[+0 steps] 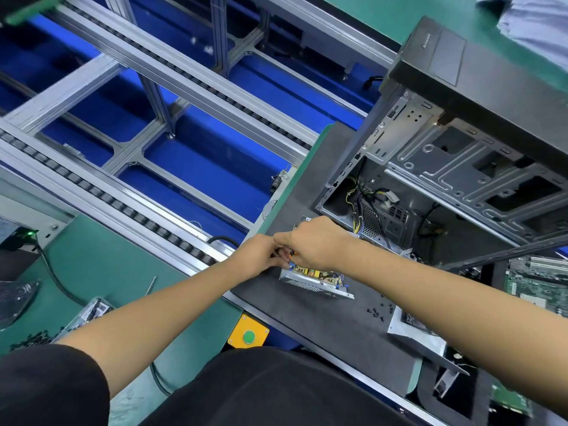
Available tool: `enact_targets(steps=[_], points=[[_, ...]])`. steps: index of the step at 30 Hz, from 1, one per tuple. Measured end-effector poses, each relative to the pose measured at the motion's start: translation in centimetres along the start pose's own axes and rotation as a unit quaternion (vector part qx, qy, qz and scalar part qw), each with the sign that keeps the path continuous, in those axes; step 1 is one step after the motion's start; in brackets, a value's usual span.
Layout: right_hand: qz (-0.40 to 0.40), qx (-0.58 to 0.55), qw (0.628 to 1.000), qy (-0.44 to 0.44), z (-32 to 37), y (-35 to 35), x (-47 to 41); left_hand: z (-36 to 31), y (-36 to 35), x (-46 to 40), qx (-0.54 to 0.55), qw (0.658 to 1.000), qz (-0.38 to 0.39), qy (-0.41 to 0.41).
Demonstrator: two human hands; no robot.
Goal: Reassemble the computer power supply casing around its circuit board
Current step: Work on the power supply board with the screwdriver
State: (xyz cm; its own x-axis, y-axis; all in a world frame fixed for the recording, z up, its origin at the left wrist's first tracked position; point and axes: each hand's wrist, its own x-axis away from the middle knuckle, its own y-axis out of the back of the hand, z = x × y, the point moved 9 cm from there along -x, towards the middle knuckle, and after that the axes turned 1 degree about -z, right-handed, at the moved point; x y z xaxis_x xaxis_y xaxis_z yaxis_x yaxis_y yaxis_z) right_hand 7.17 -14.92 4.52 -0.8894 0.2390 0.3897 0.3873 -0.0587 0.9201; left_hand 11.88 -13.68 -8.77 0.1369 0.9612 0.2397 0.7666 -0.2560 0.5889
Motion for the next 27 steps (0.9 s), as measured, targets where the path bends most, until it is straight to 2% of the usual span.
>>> enact_targets(steps=[6,11,16,20,24,27], points=[[0.019,-0.025,0.999,-0.03,-0.6,-0.5,-0.4,-0.7,0.0,-0.1,-0.083,0.996,-0.016,-0.025],[0.019,-0.004,1.0,0.018,0.0,-0.1,-0.4,-1.1,-0.2,0.5,-0.135,0.989,-0.029,-0.042],[0.035,-0.008,0.998,0.041,0.1,-0.1,-1.0,-0.4,-0.3,0.5,-0.204,0.978,-0.041,-0.009],[0.014,0.012,0.998,0.06,0.4,0.3,-1.3,-0.1,-0.7,0.7,-0.222,0.974,-0.033,0.01],[-0.01,0.119,0.988,0.096,1.4,0.2,-0.6,-0.5,-0.8,0.8,-0.253,0.967,-0.013,0.025],[-0.007,0.093,0.99,0.106,1.7,0.5,-0.3,-0.6,-1.3,0.5,-0.284,0.958,0.015,0.026]])
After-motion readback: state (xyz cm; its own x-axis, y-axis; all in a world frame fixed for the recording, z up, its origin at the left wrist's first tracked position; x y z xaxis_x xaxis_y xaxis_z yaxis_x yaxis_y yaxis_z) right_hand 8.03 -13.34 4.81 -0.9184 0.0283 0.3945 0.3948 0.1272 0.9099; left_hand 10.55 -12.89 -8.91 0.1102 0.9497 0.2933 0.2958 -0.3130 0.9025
